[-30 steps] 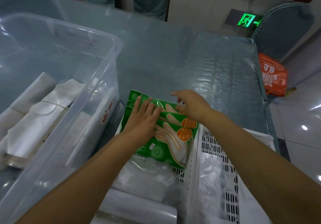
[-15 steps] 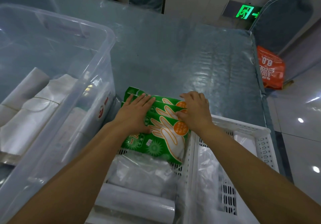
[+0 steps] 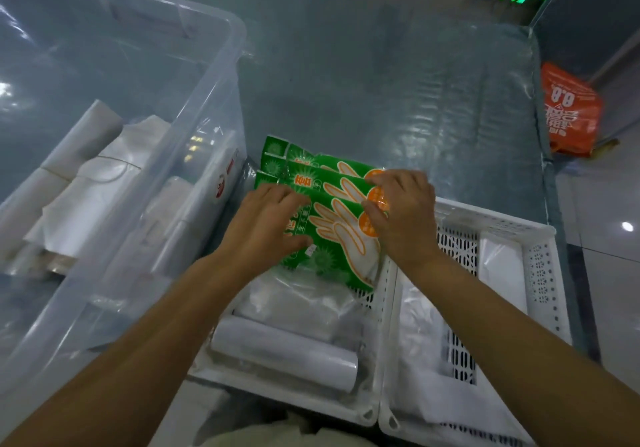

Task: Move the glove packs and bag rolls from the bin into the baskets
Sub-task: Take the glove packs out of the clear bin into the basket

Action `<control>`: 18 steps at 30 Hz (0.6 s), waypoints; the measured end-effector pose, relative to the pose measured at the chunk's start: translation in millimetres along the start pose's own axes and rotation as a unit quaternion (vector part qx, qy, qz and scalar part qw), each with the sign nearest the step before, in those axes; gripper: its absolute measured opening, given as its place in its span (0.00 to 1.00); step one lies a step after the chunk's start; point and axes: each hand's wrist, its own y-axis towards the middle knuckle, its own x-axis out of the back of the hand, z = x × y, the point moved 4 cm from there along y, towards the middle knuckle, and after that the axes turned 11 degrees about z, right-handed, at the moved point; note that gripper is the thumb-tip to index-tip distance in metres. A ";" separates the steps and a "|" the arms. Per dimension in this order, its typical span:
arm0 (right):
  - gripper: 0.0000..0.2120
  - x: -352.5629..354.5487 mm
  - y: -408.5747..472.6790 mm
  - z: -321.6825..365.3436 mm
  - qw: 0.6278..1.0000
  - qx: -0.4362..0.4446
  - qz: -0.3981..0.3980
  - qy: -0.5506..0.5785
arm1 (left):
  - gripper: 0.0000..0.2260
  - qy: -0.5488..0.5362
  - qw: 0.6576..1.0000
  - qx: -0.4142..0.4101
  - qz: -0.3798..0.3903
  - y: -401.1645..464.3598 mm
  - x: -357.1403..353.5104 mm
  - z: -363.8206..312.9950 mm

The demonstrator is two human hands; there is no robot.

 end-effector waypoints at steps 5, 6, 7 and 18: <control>0.15 -26.8 -64.6 32.1 0.961 0.014 0.238 0.141 | 0.24 -0.013 0.975 -0.041 0.216 -60.6 -31.2 -12.2; 0.18 -35.1 -75.8 37.8 0.949 0.022 0.288 0.130 | 0.26 0.011 0.968 -0.032 0.249 -64.6 -38.0 -10.9; 0.22 -43.3 -85.1 42.5 0.938 0.029 0.326 0.111 | 0.28 0.036 0.962 -0.024 0.270 -66.9 -43.3 -9.9; 0.33 -74.3 -113.6 65.4 0.918 0.030 0.394 -0.042 | 0.05 0.043 0.960 -0.013 0.278 -71.7 -53.2 -11.2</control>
